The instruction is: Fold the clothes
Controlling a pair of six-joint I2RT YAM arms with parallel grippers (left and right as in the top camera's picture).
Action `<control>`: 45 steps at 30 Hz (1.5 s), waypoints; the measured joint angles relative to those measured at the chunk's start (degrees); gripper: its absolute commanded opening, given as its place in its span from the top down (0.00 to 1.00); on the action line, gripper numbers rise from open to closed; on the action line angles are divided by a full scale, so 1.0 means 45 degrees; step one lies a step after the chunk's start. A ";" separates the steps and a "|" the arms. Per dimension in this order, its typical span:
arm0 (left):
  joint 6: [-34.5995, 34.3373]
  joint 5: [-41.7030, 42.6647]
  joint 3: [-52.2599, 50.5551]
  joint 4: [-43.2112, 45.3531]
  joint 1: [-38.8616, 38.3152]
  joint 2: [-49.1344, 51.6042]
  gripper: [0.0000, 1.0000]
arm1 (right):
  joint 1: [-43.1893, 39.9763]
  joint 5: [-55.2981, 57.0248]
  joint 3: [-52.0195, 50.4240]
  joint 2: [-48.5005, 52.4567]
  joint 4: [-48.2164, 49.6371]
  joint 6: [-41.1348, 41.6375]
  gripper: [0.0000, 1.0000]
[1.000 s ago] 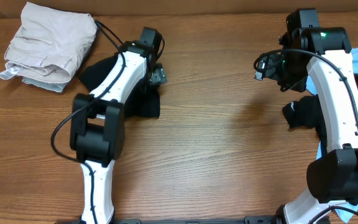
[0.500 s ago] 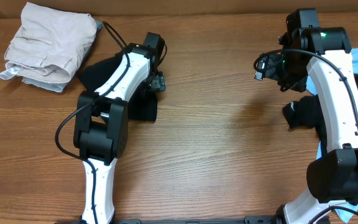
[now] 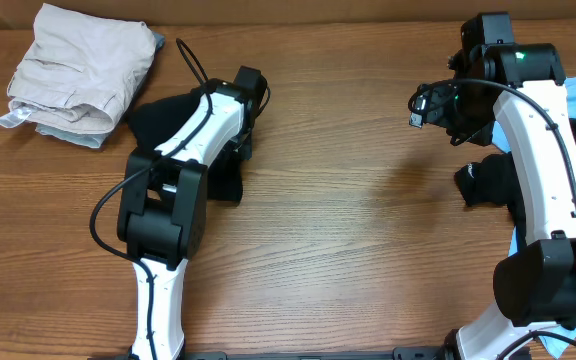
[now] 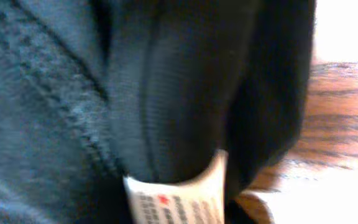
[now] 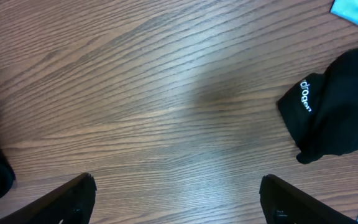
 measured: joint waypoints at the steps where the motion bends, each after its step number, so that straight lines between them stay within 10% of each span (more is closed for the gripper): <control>1: 0.0034 -0.0068 -0.0034 0.0087 0.0000 0.0015 0.90 | 0.0000 0.0005 0.0000 0.0000 -0.0015 0.0015 0.09; 14: 0.0685 0.0049 0.2035 -0.2555 0.0068 0.0967 0.96 | 0.0000 0.0005 0.0000 0.0000 0.0000 -0.0044 0.05; 30: 0.2035 0.0559 1.4547 -0.8014 0.0986 0.1477 0.96 | 0.0000 0.0000 0.0000 0.0000 0.0010 -0.0044 0.04; 45: 0.3594 0.0544 1.7767 -0.6285 0.4789 0.0908 0.96 | 0.0000 0.0000 0.0000 0.0000 -0.0413 -0.0039 0.04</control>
